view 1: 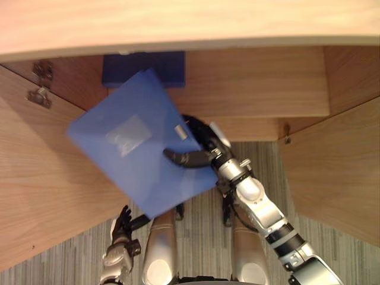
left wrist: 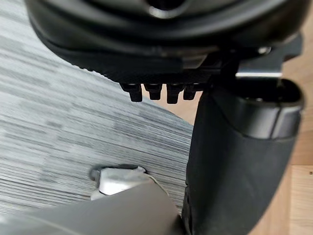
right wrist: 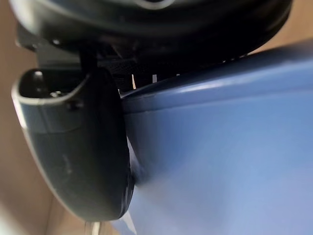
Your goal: Walk over to the cabinet, pick up the folder, carry it to the office cabinet, place the folder inside the office cabinet, then close the office cabinet door
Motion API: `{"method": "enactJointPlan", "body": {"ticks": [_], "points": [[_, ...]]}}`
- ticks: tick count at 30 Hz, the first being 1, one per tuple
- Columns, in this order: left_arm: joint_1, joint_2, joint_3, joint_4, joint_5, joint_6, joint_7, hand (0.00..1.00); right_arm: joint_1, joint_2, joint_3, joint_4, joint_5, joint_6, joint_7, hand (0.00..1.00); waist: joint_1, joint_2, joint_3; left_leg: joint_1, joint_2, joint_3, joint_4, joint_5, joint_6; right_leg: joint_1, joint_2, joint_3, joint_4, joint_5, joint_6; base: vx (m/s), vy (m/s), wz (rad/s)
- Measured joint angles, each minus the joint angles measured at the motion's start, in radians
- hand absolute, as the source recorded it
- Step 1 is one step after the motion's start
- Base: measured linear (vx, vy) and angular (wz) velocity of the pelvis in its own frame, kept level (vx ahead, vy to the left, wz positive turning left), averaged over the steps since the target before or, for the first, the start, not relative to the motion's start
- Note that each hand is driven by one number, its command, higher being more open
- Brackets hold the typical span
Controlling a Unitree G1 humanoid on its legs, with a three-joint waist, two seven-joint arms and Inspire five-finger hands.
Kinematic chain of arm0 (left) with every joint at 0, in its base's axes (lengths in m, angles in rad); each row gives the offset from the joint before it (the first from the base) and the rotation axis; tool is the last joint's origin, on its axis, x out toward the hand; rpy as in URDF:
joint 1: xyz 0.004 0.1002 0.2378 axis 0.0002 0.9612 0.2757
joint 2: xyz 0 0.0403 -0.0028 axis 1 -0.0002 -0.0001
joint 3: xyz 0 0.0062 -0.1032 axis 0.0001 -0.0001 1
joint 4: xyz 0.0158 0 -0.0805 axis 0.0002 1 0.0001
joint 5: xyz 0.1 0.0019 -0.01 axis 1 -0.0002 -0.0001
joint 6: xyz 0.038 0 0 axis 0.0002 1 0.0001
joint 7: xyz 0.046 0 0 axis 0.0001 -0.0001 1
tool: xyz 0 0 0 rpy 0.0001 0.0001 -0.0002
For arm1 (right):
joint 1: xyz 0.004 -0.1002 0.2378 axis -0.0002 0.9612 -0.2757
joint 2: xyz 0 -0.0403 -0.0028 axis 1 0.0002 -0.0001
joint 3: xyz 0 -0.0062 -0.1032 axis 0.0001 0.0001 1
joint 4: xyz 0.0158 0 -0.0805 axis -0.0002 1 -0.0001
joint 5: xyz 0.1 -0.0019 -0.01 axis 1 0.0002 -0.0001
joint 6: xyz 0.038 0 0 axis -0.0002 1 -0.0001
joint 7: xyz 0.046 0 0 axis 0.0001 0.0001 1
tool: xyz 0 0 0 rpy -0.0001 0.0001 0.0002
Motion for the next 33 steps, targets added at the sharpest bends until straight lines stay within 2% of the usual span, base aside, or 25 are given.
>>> {"method": "enactJointPlan", "body": {"ticks": [4,8,16,17,25,33], "points": [[-0.043,-0.003,0.007,-0.076,0.000,0.001,0.005,1.00,-0.129,0.060,-0.172,0.001,0.218,-0.012,-0.121,0.00,0.006,0.004,0.012,-0.144,0.014,-0.017,0.119,-0.033,0.001,-0.135,-0.001,-0.004,0.113,-0.037,-0.001,-0.06,0.004,0.01],[-0.076,-0.025,0.027,-0.132,-0.023,-0.002,0.037,1.00,-0.309,0.067,-0.338,0.044,0.369,-0.084,-0.245,0.00,0.020,0.004,0.021,-0.247,0.020,-0.034,0.180,-0.038,0.000,-0.233,0.000,-0.011,0.179,-0.050,-0.005,-0.07,-0.023,0.04],[-0.104,-0.072,0.021,-0.197,-0.061,-0.008,0.074,1.00,-0.528,0.070,-0.488,0.257,0.554,-0.105,-0.384,0.00,0.035,0.004,0.021,-0.303,0.027,-0.041,0.194,-0.038,0.000,-0.282,0.002,-0.017,0.189,-0.051,-0.007,-0.04,-0.046,0.00],[-0.110,-0.072,0.018,-0.196,-0.061,-0.008,0.078,1.00,-0.562,0.074,-0.506,0.281,0.577,-0.111,-0.397,1.00,0.038,0.004,0.021,-0.310,0.028,-0.042,0.194,-0.038,0.000,-0.289,0.002,-0.019,0.189,-0.050,-0.007,0.01,-0.040,0.00],[-0.114,-0.075,0.015,-0.199,-0.087,-0.009,0.125,1.00,-0.676,0.124,-0.597,0.321,0.695,-0.179,-0.521,1.00,0.035,0.006,0.020,-0.313,0.030,-0.043,0.187,-0.036,-0.003,-0.293,0.000,-0.028,0.186,-0.049,-0.010,-0.03,-0.041,0.00],[-0.114,-0.082,0.015,-0.203,-0.087,-0.008,0.132,1.00,-0.678,0.118,-0.547,0.319,0.639,-0.169,-0.509,1.00,0.034,0.014,0.014,-0.313,0.031,-0.049,0.168,-0.021,-0.005,-0.293,0.001,-0.037,0.176,-0.043,-0.019,-0.02,-0.048,0.02]]}}
